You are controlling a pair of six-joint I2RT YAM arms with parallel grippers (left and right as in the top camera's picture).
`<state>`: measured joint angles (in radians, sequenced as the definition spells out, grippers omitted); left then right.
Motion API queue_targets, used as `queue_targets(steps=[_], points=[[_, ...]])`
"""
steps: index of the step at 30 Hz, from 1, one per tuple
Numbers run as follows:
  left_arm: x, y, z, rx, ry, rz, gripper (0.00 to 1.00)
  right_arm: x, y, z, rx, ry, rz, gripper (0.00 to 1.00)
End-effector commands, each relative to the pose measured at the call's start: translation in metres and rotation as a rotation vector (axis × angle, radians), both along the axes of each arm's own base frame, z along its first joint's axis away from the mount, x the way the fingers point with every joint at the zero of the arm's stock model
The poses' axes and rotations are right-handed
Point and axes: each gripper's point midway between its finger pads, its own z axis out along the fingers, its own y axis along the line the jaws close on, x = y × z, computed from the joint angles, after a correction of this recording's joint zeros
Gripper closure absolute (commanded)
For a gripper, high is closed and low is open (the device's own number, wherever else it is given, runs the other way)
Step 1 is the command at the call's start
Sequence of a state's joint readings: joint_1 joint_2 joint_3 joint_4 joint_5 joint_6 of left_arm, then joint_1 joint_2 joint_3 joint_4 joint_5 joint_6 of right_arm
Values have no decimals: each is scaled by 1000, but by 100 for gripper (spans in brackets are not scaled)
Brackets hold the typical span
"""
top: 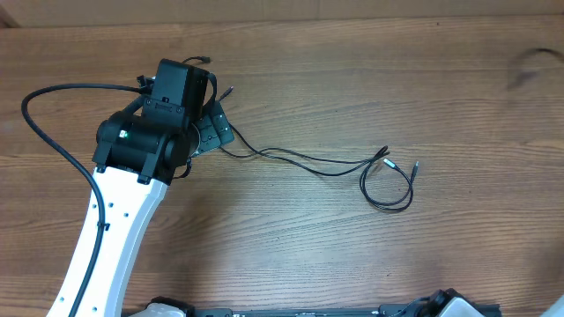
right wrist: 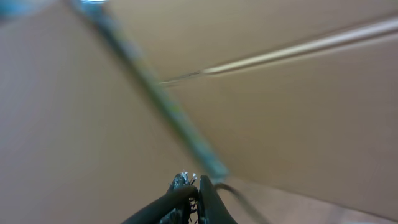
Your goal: Untangle cables
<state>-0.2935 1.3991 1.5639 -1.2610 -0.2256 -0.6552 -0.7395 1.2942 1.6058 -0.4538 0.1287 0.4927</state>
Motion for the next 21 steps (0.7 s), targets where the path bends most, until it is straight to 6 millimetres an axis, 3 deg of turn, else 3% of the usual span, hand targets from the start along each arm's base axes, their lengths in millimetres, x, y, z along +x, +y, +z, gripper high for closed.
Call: queue_targets(steps=[1, 6, 8, 13, 15, 19, 21], points=[[0, 5, 7, 10, -25, 11, 0, 6, -48, -45, -3, 181, -104, 96], [0, 5, 7, 10, -25, 11, 1, 24, -99, -135, 10, 509, -95, 96], [0, 5, 7, 10, -25, 11, 0, 21, -117, -176, 82, 586, -117, 96], [0, 5, 7, 10, -25, 11, 1, 0, -152, -240, 197, 692, -174, 96], [0, 5, 7, 10, -25, 11, 0, -11, -167, -249, 214, 686, -205, 96], [0, 5, 7, 10, -25, 11, 1, -37, -196, -247, 239, 587, -291, 94], [0, 5, 7, 10, -25, 11, 1, -36, -201, -248, 246, 541, -236, 94]])
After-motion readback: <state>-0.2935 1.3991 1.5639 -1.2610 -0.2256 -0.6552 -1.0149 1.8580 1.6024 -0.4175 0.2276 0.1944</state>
